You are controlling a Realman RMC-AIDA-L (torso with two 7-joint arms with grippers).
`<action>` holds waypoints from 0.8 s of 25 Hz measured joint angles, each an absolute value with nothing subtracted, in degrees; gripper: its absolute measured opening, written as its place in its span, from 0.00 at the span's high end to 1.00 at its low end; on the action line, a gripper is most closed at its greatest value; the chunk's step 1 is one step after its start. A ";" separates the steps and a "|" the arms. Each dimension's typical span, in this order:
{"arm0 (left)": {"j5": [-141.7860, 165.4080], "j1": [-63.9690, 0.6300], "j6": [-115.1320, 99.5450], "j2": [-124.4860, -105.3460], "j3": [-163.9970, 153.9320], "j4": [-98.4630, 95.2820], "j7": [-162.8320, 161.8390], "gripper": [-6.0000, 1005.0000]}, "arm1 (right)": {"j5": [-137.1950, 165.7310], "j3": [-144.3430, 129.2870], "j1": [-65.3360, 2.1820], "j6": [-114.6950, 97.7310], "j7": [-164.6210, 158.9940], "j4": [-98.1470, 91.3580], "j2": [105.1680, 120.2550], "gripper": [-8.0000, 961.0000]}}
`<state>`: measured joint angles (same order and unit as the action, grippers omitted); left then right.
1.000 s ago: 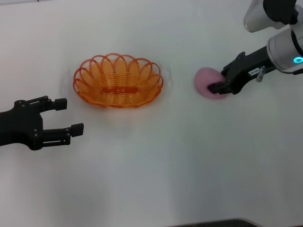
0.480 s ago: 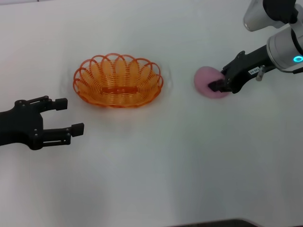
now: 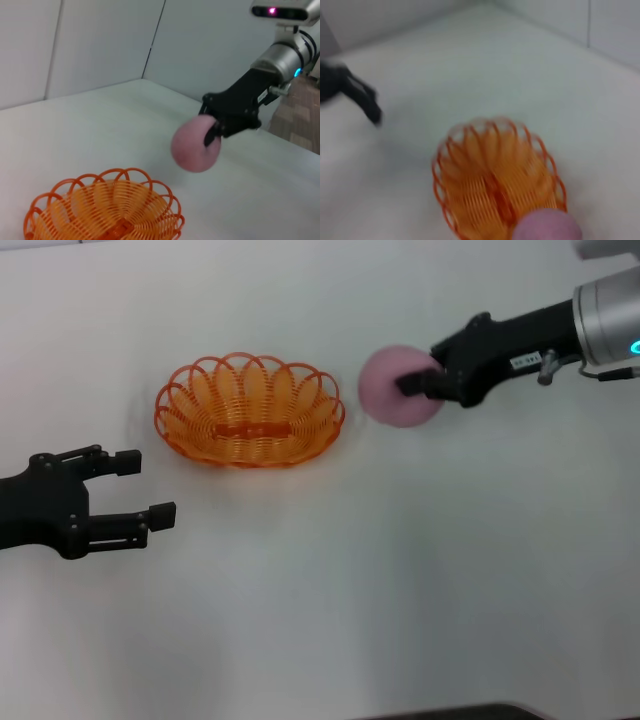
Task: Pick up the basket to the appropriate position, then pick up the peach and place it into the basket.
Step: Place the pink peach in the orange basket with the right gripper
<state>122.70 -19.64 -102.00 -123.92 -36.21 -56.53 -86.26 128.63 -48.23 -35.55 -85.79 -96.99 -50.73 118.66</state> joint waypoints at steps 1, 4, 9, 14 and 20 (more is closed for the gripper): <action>122.72 -19.63 -102.13 -123.92 -36.21 -56.60 -86.39 0.12 | 126.30 -47.57 -35.30 -86.17 -95.67 -49.89 118.66 0.86; 122.69 -19.61 -102.35 -123.92 -36.18 -56.78 -86.66 0.12 | 119.63 -46.81 -34.96 -86.78 -91.17 -45.59 118.95 0.88; 122.63 -19.86 -102.39 -123.92 -36.13 -56.77 -86.73 0.12 | 109.79 -47.35 -36.95 -82.36 -81.28 -31.65 119.78 0.91; 122.60 -20.12 -102.39 -123.92 -36.12 -56.66 -86.75 0.12 | 102.57 -47.68 -41.36 -74.44 -69.58 -16.13 120.40 0.91; 122.12 -20.29 -102.37 -123.92 -36.12 -56.51 -86.75 0.13 | 96.20 -47.53 -45.28 -69.85 -60.82 -6.47 120.96 0.88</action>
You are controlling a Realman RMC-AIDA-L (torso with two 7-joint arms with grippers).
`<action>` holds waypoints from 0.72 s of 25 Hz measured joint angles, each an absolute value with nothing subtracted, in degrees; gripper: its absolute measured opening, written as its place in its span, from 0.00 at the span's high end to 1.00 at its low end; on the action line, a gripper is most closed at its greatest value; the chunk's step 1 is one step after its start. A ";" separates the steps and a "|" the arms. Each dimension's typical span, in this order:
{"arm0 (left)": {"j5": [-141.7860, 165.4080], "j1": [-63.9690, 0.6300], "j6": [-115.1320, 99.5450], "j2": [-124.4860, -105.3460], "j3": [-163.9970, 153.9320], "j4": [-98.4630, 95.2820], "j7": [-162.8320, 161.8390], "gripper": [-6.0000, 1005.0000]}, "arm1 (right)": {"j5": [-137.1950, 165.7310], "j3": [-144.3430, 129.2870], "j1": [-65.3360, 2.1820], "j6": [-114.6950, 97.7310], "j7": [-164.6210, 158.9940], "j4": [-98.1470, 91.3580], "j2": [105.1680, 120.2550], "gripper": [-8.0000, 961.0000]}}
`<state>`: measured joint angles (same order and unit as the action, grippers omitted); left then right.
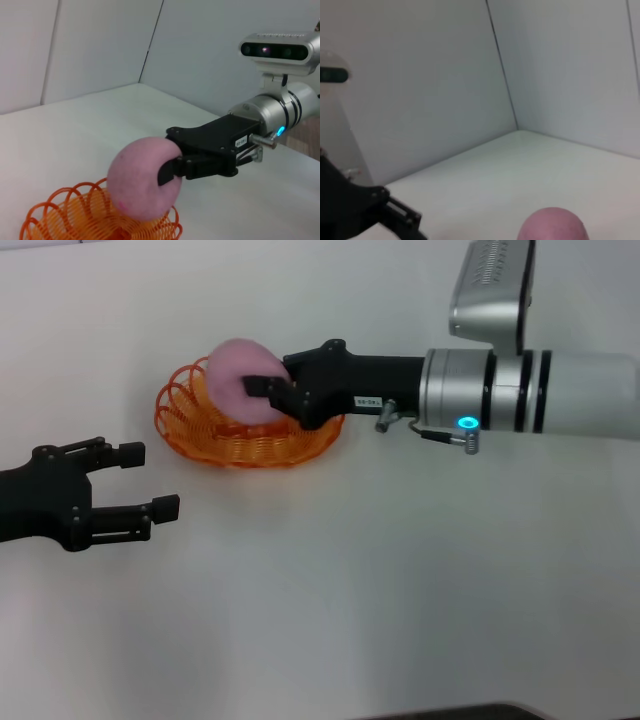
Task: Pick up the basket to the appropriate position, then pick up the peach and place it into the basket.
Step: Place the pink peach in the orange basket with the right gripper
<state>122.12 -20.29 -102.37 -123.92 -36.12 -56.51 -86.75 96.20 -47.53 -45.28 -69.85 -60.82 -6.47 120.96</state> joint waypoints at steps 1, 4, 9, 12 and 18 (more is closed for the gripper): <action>121.98 -20.31 -102.36 -123.93 -36.12 -56.47 -86.75 0.13 | 95.28 -47.46 -45.60 -69.48 -60.13 -5.70 120.97 0.88; 121.85 -20.32 -102.28 -123.93 -36.12 -56.42 -86.75 0.13 | 93.71 -47.37 -46.18 -68.69 -59.54 -4.67 121.06 0.87; 121.80 -20.30 -102.07 -123.92 -36.12 -56.34 -86.75 0.13 | 93.37 -47.81 -46.57 -68.15 -59.38 -4.37 121.11 0.82; 121.80 -20.30 -102.05 -123.92 -36.13 -56.33 -86.75 0.13 | 93.28 -47.61 -46.41 -68.15 -59.37 -4.33 121.06 0.73; 121.62 -20.31 -101.95 -123.92 -36.12 -56.33 -86.75 0.13 | 93.23 -47.50 -46.15 -68.50 -58.79 -4.21 121.03 0.50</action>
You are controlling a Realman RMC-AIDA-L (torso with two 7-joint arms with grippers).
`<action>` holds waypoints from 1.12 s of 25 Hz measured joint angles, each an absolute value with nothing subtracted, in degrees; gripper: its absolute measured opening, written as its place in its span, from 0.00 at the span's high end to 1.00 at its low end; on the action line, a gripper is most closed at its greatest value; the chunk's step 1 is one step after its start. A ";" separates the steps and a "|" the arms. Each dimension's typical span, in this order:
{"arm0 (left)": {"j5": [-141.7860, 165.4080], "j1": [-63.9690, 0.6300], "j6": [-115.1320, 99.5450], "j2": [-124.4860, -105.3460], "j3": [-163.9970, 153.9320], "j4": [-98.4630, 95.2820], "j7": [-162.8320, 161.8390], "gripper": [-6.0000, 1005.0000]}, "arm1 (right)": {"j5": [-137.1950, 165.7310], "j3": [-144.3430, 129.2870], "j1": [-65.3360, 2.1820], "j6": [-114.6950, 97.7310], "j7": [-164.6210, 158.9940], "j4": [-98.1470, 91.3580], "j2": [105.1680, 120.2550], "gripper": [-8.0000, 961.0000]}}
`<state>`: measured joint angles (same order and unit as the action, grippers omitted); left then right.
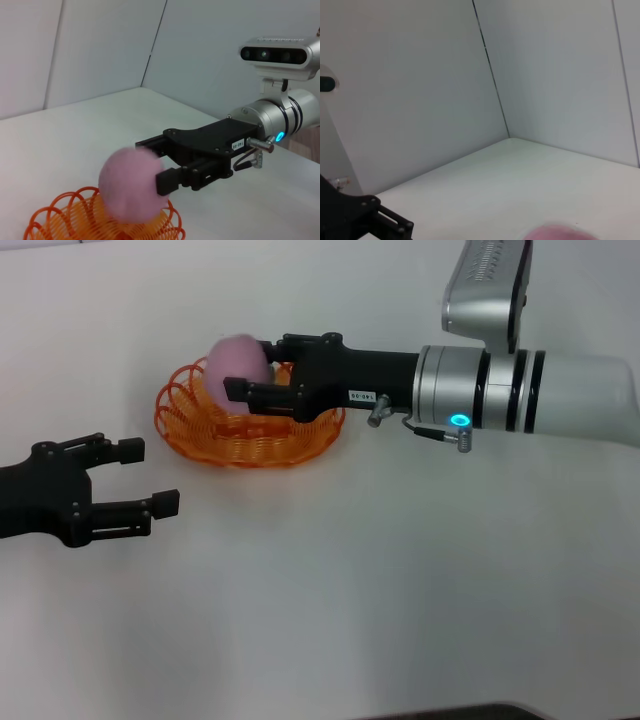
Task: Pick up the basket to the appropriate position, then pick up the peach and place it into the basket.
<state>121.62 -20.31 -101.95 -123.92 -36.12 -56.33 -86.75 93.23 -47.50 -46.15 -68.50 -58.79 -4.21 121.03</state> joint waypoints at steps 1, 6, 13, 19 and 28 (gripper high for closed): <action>121.54 -20.32 -101.95 -123.93 -36.13 -56.33 -86.75 0.13 | 93.20 -47.44 -46.10 -68.55 -58.72 -4.16 121.02 0.46; 121.17 -20.38 -101.95 -123.92 -36.12 -56.33 -86.75 0.13 | 93.11 -46.57 -45.29 -69.99 -58.67 -4.17 120.83 0.26; 121.16 -20.39 -101.98 -123.93 -36.12 -56.34 -86.67 0.13 | 93.05 -43.59 -42.32 -76.80 -59.37 -5.98 120.12 0.04; 120.44 -20.05 -102.35 -124.02 -36.12 -56.34 -86.61 0.13 | 93.11 -40.26 -33.66 -89.34 -74.22 -22.98 119.50 0.01; 120.03 -19.91 -102.39 -123.94 -36.11 -56.34 -86.60 0.13 | 111.74 -42.25 -26.84 -103.75 -100.48 -52.00 114.74 0.02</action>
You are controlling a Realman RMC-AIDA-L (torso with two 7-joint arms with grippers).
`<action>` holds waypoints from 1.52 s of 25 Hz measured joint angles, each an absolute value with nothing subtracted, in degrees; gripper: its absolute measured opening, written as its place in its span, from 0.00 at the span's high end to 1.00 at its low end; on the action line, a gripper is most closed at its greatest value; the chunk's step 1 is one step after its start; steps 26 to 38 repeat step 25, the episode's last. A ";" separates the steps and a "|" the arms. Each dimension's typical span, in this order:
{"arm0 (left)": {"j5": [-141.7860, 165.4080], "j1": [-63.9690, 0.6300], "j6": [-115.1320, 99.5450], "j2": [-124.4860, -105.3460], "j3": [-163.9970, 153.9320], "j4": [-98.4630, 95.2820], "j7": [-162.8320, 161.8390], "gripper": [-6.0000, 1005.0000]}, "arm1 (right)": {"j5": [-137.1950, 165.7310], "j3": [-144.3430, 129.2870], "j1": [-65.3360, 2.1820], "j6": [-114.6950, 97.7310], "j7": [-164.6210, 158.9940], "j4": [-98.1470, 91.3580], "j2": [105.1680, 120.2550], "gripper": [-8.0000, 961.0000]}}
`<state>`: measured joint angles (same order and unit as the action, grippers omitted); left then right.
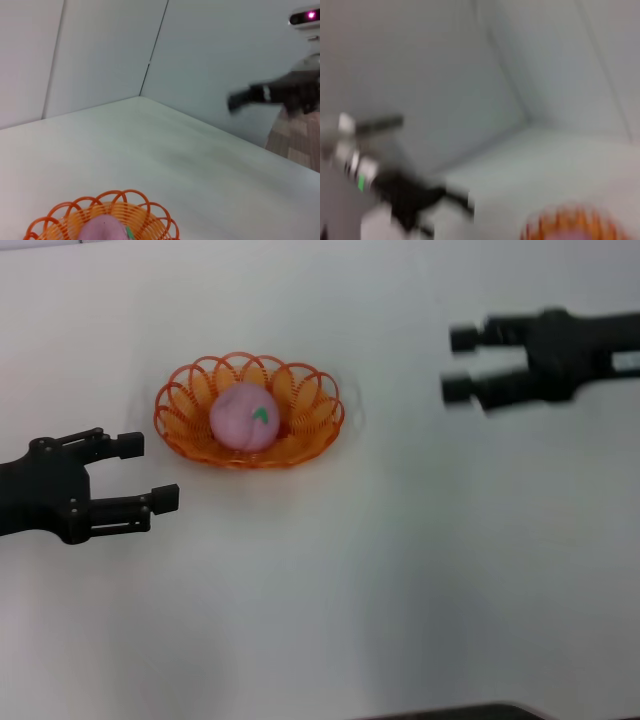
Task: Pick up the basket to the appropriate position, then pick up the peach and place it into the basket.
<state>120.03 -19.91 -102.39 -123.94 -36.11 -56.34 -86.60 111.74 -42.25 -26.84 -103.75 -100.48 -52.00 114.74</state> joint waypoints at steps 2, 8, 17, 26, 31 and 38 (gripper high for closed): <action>120.03 -19.92 -102.40 -123.93 -36.13 -56.34 -86.59 0.13 | 116.66 -41.88 -26.49 -106.09 -100.63 -55.41 114.63 0.02; 119.76 -19.43 -102.37 -123.98 -35.98 -56.34 -86.33 0.13 | 118.68 -40.03 -21.46 -105.40 -86.14 -57.51 118.34 0.02; 118.22 -18.98 -102.06 -123.93 -33.90 -55.82 -85.48 0.13 | 117.54 -34.80 -19.54 -97.59 -70.97 -44.03 119.56 0.02; 118.26 -18.98 -101.94 -123.92 -33.91 -55.81 -85.43 0.13 | 117.49 -32.12 -20.48 -95.76 -67.13 -39.47 119.47 0.02; 118.26 -18.98 -101.94 -123.92 -33.91 -55.81 -85.43 0.13 | 117.49 -32.12 -20.48 -95.76 -67.13 -39.47 119.47 0.02; 118.26 -18.98 -101.94 -123.92 -33.91 -55.81 -85.43 0.13 | 117.49 -32.12 -20.48 -95.76 -67.13 -39.47 119.47 0.02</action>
